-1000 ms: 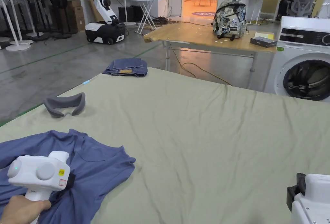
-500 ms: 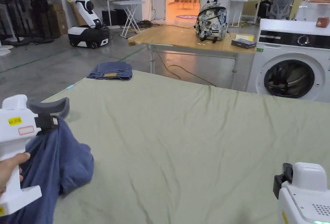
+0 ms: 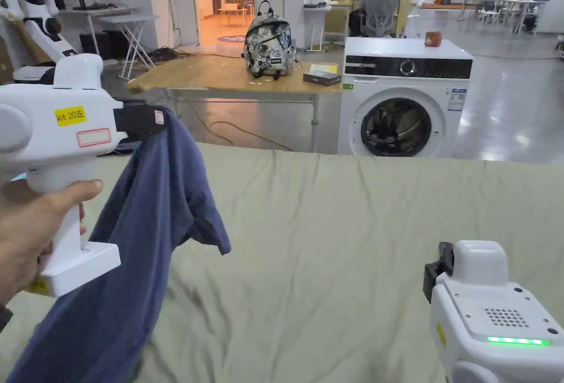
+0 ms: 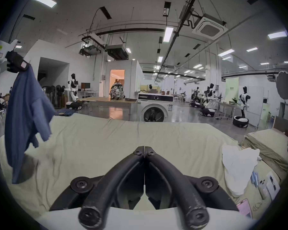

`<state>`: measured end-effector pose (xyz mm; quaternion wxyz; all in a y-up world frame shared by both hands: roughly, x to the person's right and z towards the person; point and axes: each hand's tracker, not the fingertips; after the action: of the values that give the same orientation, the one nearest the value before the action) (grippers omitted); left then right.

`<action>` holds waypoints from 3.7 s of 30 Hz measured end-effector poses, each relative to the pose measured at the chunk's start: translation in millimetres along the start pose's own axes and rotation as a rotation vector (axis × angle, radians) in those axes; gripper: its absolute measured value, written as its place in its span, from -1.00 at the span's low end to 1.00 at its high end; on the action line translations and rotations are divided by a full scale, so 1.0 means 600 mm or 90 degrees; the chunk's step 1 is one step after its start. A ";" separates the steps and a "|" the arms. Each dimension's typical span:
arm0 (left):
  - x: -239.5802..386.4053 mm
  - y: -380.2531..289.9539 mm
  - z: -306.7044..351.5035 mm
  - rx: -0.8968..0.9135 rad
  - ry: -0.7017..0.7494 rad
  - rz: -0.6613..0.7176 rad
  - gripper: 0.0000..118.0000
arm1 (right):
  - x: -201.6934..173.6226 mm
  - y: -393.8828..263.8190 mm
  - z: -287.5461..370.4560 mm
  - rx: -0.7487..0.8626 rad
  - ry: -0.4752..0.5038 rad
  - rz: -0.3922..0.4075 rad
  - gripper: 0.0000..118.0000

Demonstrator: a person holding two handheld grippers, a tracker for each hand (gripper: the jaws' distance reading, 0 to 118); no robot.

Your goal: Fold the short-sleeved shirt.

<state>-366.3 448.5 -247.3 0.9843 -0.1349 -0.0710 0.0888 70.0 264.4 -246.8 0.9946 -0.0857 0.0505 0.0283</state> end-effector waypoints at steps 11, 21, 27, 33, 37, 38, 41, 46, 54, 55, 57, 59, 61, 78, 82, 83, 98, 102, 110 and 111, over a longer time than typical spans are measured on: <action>0.324 -0.096 -0.223 -0.102 -0.239 -0.029 -1.00 | 0.118 -0.015 0.047 0.000 -0.084 -0.008 -1.00; 0.444 -0.267 -0.299 -0.260 -0.301 -0.030 -1.00 | 0.174 -0.046 0.062 -0.027 -0.124 -0.028 -1.00; 0.426 -0.320 -0.291 -0.298 -0.296 -0.007 -0.41 | 0.168 -0.051 0.058 -0.037 -0.119 -0.022 -1.00; 0.339 -0.279 -0.226 -0.193 -0.246 0.055 0.00 | 0.151 -0.043 0.053 -0.035 -0.098 -0.027 -1.00; 0.265 -0.286 -0.156 -0.119 -0.124 0.031 -0.06 | 0.132 -0.032 0.051 -0.029 -0.078 -0.027 -1.00; 0.247 -0.294 -0.140 -0.113 -0.104 0.025 -0.23 | 0.127 -0.031 0.051 -0.027 -0.072 -0.027 -1.00; 0.208 -0.333 -0.098 -0.115 -0.031 0.000 -0.95 | 0.110 -0.034 0.048 -0.025 -0.060 -0.022 -1.00; 0.152 -0.413 -0.041 -0.143 0.027 0.038 -1.00 | 0.083 -0.039 0.045 -0.033 -0.036 -0.024 -1.00; 0.046 -0.435 -0.134 -0.250 0.066 0.093 -1.00 | 0.068 -0.051 0.022 -0.063 -0.018 -0.026 -1.00; 0.034 -0.428 -0.160 -0.263 0.063 0.097 -1.00 | 0.068 -0.053 0.019 -0.065 -0.017 -0.027 -1.00; 0.016 -0.408 -0.213 -0.284 0.060 0.097 -1.00 | 0.070 -0.055 0.012 -0.072 -0.017 -0.028 -1.00; -0.003 -0.391 -0.271 -0.309 0.065 0.090 -1.00 | 0.075 -0.055 0.004 -0.078 -0.019 -0.029 -1.00; -0.019 -0.377 -0.322 -0.339 0.072 0.095 -1.00 | 0.079 -0.056 -0.003 -0.084 -0.023 -0.030 -1.00; 0.029 -0.429 -0.478 -0.494 0.139 -0.055 -0.86 | 0.158 -0.093 -0.024 -0.145 -0.081 -0.020 -1.00; 0.037 -0.425 -0.455 -0.471 0.115 -0.002 -1.00 | 0.182 -0.097 -0.020 -0.158 -0.098 -0.027 -1.00; 0.035 -0.421 -0.445 -0.466 0.111 0.008 -1.00 | 0.192 -0.095 -0.018 -0.161 -0.103 -0.035 -1.00; 0.026 -0.370 -0.227 -0.324 0.058 0.016 -1.00 | 0.266 -0.117 -0.159 -0.445 -0.043 -0.122 0.14; 0.015 -0.377 -0.198 -0.318 0.072 0.025 -1.00 | 0.258 -0.155 -0.208 -0.573 0.000 -0.183 0.14; 0.011 -0.374 -0.170 -0.304 0.084 0.044 -1.00 | 0.256 -0.187 -0.202 -0.574 0.010 -0.233 -0.96; 0.011 -0.369 -0.167 -0.298 0.085 0.043 -1.00 | 0.256 -0.179 -0.194 -0.551 0.009 -0.213 -0.96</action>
<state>-309.0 214.4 -280.6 0.9251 -0.3675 -0.0198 0.0936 218.2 145.9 -358.9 0.8580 -0.5000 0.0262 -0.1145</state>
